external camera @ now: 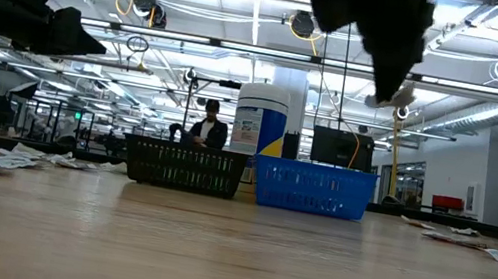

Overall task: Pick & Place First Aid Supplies
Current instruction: Put the blue alcohol pad into the blue basket

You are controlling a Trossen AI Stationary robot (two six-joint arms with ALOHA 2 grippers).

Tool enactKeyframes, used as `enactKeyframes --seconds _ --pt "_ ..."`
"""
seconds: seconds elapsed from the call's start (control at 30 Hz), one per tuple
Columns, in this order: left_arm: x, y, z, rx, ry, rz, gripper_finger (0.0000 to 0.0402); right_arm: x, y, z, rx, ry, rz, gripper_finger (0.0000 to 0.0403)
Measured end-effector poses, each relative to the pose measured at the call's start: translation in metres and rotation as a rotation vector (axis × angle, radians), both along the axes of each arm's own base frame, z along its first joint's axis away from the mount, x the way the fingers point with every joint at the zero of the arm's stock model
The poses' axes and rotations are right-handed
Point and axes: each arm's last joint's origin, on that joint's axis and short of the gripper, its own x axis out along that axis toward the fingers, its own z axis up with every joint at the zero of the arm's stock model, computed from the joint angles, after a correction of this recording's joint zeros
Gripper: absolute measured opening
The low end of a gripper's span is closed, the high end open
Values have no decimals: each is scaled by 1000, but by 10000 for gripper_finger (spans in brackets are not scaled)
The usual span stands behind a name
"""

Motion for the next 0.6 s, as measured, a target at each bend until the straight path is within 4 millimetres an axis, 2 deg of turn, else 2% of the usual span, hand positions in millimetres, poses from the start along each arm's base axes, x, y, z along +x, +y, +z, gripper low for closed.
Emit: enactKeyframes --seconds 0.2,0.4,0.5,0.6 --pt "0 0 0 0 0 0 308 3 -61 0 -9 17 -62 1" --pt "0 0 0 0 0 1 308 -1 -114 0 -68 10 -144 1" --pt "0 0 0 0 0 0 308 -4 -133 0 -85 8 -189 1" --pt "0 0 0 0 0 0 308 1 -142 -6 -89 -8 -211 1"
